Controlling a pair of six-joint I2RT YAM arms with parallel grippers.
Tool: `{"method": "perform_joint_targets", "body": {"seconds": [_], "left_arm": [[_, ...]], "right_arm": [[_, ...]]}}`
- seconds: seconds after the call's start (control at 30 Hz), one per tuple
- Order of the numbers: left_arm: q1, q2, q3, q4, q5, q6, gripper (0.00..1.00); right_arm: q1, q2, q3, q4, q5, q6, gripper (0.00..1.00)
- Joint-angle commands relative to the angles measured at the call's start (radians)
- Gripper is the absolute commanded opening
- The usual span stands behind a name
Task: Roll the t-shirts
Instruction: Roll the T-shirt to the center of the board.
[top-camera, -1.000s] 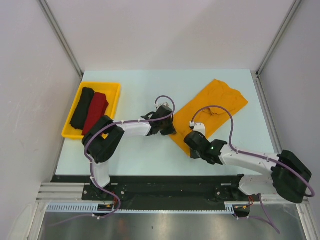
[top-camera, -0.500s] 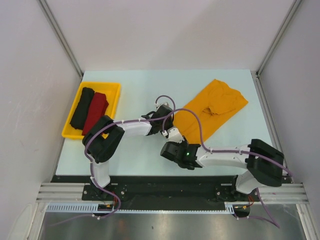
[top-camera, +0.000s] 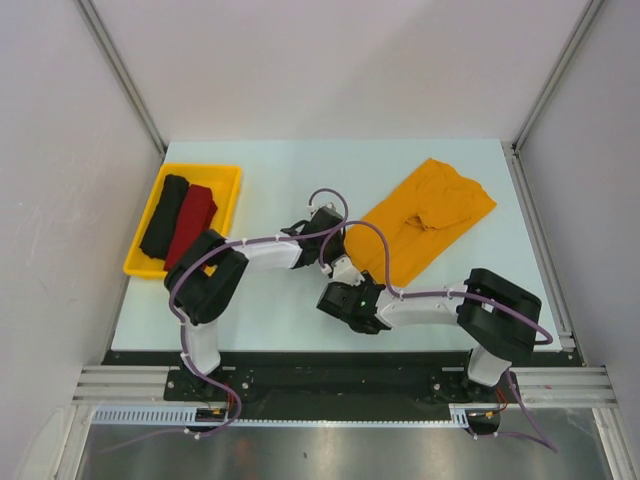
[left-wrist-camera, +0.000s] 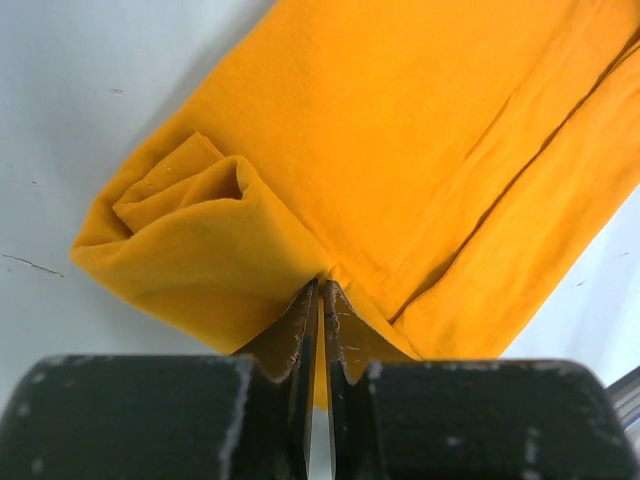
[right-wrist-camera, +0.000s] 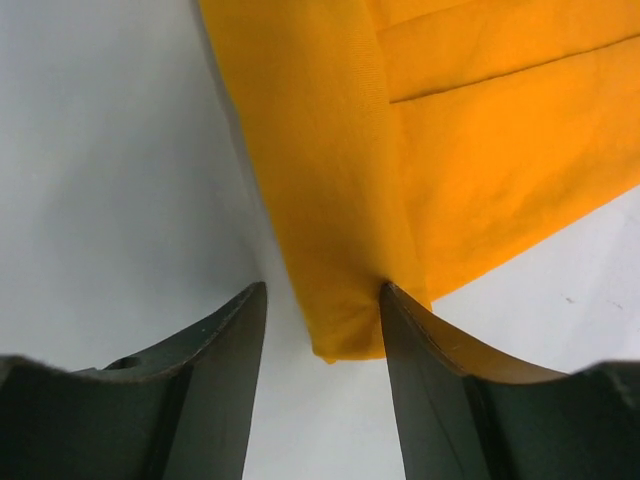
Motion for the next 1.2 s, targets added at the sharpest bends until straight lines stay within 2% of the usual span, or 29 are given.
{"method": "perform_joint_targets", "body": {"seconds": [0.0, 0.1, 0.27, 0.37, 0.4, 0.47, 0.57, 0.73, 0.87, 1.0, 1.17], "left_arm": [[0.006, 0.005, 0.031, -0.009, 0.006, 0.019, 0.11], [0.012, 0.006, 0.034, -0.004, 0.015, 0.022, 0.11], [0.027, 0.003, 0.045, -0.003, 0.029, 0.031, 0.16], [0.052, -0.013, 0.059, -0.001, 0.047, 0.040, 0.25], [0.059, -0.021, 0.066, 0.000, 0.052, 0.043, 0.30], [0.087, -0.056, 0.071, 0.000, 0.064, 0.045, 0.34], [0.124, -0.125, 0.062, 0.002, 0.069, 0.042, 0.46], [0.147, -0.224, -0.001, -0.035, 0.025, 0.005, 0.50], [0.145, -0.291, -0.159, 0.046, 0.027, -0.062, 0.49], [0.141, -0.270, -0.245, 0.155, 0.060, -0.104, 0.49], [0.130, -0.215, -0.271, 0.301, 0.070, -0.119, 0.59]], "right_arm": [[-0.034, 0.027, 0.024, 0.009, -0.014, -0.020, 0.54], [-0.063, 0.025, 0.024, 0.005, -0.049, -0.019, 0.51], [-0.111, 0.024, 0.023, 0.006, -0.118, -0.025, 0.39], [-0.134, 0.008, 0.018, 0.014, -0.170, -0.034, 0.33], [-0.140, 0.001, 0.010, 0.018, -0.192, -0.034, 0.31], [-0.158, -0.030, 0.000, 0.038, -0.264, -0.042, 0.30], [-0.201, -0.070, -0.019, 0.066, -0.354, -0.045, 0.28], [-0.266, -0.104, -0.036, 0.081, -0.468, -0.049, 0.26], [-0.300, -0.111, -0.049, 0.098, -0.526, -0.045, 0.25], [-0.318, -0.113, -0.062, 0.112, -0.566, -0.040, 0.24], [-0.329, -0.110, -0.069, 0.121, -0.583, -0.036, 0.23]]}}
